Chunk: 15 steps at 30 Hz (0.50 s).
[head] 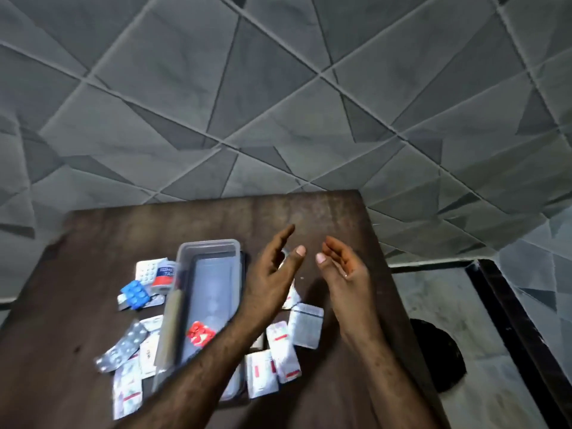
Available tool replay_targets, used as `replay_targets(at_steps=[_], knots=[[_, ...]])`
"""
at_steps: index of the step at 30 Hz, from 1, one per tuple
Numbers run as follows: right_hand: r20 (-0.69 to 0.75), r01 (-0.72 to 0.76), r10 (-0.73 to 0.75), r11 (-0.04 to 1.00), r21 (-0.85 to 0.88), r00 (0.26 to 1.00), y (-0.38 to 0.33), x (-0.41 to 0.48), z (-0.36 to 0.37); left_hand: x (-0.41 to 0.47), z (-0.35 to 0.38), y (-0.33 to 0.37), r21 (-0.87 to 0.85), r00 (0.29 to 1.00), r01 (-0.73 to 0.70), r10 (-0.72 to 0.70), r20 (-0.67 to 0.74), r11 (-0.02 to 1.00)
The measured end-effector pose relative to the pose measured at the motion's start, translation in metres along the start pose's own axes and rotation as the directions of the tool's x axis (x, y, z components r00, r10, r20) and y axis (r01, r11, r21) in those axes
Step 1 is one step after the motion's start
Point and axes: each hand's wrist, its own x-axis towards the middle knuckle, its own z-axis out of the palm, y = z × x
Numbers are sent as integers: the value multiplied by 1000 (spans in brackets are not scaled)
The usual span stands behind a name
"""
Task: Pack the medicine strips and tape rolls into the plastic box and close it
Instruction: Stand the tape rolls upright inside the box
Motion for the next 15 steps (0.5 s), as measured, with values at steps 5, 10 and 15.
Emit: replay_targets(at_steps=[5,10,15], knots=[[102,-28,38,995,-99,994,13,-18,62,-18,-78,-22,65,993,63,-55,-108,996],[164,6,42,960,-280,986,30,-28,103,-29,-136,-50,178,990,104,-85,-116,979],[191,12,90,880,-474,977,47,-33,122,-31,-169,-78,301,989,133,-107,-101,944]])
